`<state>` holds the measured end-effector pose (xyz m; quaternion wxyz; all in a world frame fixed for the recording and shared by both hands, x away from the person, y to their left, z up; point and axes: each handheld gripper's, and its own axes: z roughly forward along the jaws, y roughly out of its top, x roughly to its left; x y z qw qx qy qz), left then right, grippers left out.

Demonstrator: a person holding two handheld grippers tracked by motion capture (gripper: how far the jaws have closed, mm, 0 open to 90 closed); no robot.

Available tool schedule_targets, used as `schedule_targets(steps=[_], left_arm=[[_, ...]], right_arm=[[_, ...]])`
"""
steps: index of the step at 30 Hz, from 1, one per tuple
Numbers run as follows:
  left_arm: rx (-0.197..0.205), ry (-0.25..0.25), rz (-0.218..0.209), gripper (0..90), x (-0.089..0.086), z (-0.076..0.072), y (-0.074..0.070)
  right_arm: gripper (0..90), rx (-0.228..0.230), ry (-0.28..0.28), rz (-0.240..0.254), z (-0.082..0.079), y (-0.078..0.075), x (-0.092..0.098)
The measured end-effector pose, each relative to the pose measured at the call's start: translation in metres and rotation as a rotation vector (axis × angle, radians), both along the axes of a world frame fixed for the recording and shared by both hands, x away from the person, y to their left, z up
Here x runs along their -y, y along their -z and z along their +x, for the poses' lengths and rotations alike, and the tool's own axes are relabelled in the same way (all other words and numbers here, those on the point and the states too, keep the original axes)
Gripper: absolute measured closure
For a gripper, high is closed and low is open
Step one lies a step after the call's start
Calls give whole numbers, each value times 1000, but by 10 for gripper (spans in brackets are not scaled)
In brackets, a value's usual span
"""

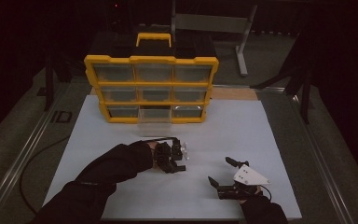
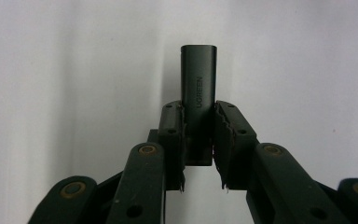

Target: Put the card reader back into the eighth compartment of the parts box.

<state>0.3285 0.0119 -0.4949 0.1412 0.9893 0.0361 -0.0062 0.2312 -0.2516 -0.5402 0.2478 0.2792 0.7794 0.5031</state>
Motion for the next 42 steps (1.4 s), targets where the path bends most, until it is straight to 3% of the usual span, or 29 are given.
schedule_targets(steps=[12, 16, 26, 31, 42], left_arm=[[18, -4, 7, 749, -12, 4, -12], [47, -11, -7, 749, -16, 5, -18], [43, -23, -5, 749, -28, 11, -30], [38, -30, -8, 750, -34, 15, -39], [67, -50, -20, 749, -49, 28, -63]], right_arm=[[86, -2, 3, 2, 0, 0, 0], [86, -1, 3, -2, 0, 0, 0], [86, -2, 3, -2, -1, 0, 0], [86, -1, 2, -3, 0, 0, 0], [86, -1, 2, -3, 0, 0, 0]])
